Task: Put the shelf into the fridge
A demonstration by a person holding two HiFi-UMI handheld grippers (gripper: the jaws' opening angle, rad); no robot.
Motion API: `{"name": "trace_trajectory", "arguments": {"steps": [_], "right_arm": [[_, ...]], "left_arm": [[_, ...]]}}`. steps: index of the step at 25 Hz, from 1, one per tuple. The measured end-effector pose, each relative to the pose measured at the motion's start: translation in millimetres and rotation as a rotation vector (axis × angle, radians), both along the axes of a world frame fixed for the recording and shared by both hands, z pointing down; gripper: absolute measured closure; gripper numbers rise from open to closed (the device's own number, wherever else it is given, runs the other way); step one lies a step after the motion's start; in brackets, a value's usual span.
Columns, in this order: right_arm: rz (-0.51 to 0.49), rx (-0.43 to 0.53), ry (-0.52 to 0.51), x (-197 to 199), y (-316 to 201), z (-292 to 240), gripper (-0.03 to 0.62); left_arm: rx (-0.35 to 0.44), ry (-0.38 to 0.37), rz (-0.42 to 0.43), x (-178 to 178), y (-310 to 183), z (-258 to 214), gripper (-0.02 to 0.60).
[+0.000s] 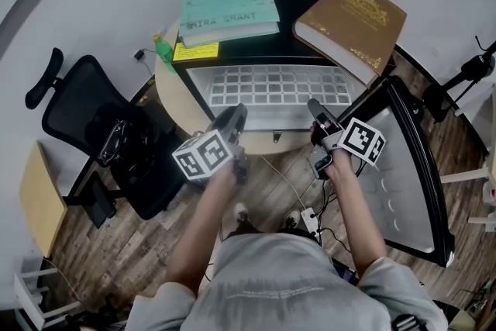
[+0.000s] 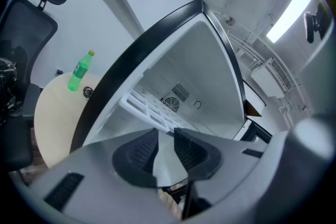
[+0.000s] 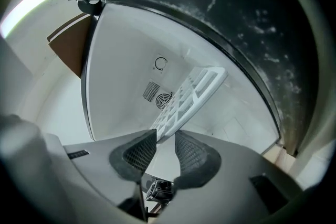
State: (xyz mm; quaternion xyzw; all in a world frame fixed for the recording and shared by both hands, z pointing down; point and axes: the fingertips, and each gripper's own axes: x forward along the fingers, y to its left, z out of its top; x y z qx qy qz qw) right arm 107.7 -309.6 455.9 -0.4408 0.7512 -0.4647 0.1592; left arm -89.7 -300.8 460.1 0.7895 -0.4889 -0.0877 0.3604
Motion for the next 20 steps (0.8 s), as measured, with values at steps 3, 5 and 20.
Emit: {"name": "trace_trajectory", "arguments": {"steps": [3,5,20], "right_arm": [[0.018,0.015,0.024,0.6,-6.8,0.5,0.484],[0.032,0.038,0.016,-1.3,-10.3,-1.4,0.484],[0.071,0.071,-0.008,-3.6,-17.3,-3.4,0.484]], "left_arm": [[0.013,0.010,0.003,2.8,-7.3,-2.2,0.494],[0.015,0.006,0.000,2.6,-10.6,-1.9,0.494],[0.018,0.019,-0.028,1.4,-30.5,-1.8,0.488]]}}
